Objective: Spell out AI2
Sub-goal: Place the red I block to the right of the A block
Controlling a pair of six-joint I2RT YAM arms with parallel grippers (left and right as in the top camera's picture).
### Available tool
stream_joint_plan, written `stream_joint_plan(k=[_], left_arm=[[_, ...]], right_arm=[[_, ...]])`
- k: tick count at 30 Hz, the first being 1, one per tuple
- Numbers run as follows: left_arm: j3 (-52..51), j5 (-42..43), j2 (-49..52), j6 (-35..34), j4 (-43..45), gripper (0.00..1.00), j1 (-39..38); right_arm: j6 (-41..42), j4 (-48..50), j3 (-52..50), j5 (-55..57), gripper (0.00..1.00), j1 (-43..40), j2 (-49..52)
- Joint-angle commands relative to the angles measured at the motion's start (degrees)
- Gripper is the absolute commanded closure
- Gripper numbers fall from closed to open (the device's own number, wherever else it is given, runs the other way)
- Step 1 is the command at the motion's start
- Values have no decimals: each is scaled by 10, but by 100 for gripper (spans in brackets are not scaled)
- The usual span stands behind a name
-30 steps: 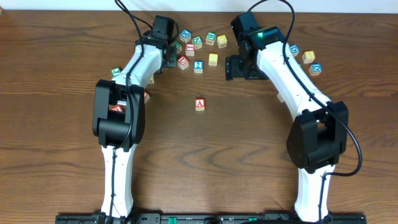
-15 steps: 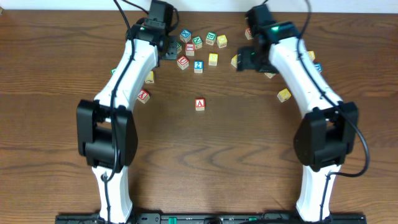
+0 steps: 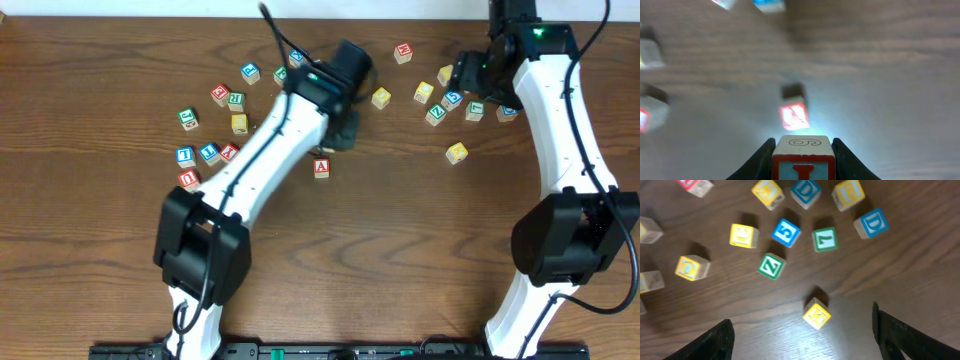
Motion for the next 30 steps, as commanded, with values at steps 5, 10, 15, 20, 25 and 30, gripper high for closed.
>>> stream_joint_plan(k=[5,10,15,20,25,30], left_arm=[[-13,-2,46,-111,3,68,-42],[-14,-1,87,-141,34,69,-43],[-14,-9,120,-142,71,69,-43],[-14,-19,139,-157,78,69,-43],[-14,-51,146,-166,78,69,-43],[-14,-55,154,-172,83,69,-43]], right_arm=[[-7,-10,9,5,17,-11,-7],[-13,-14,8,6,17,-11,-7],[-16,-20,8,7,16,-11,-7],[-22,-23,8,7,13,-11,-7],[-21,-27,8,6,12,-11,-7],[-22,-31,8,6,12,-10,-7]])
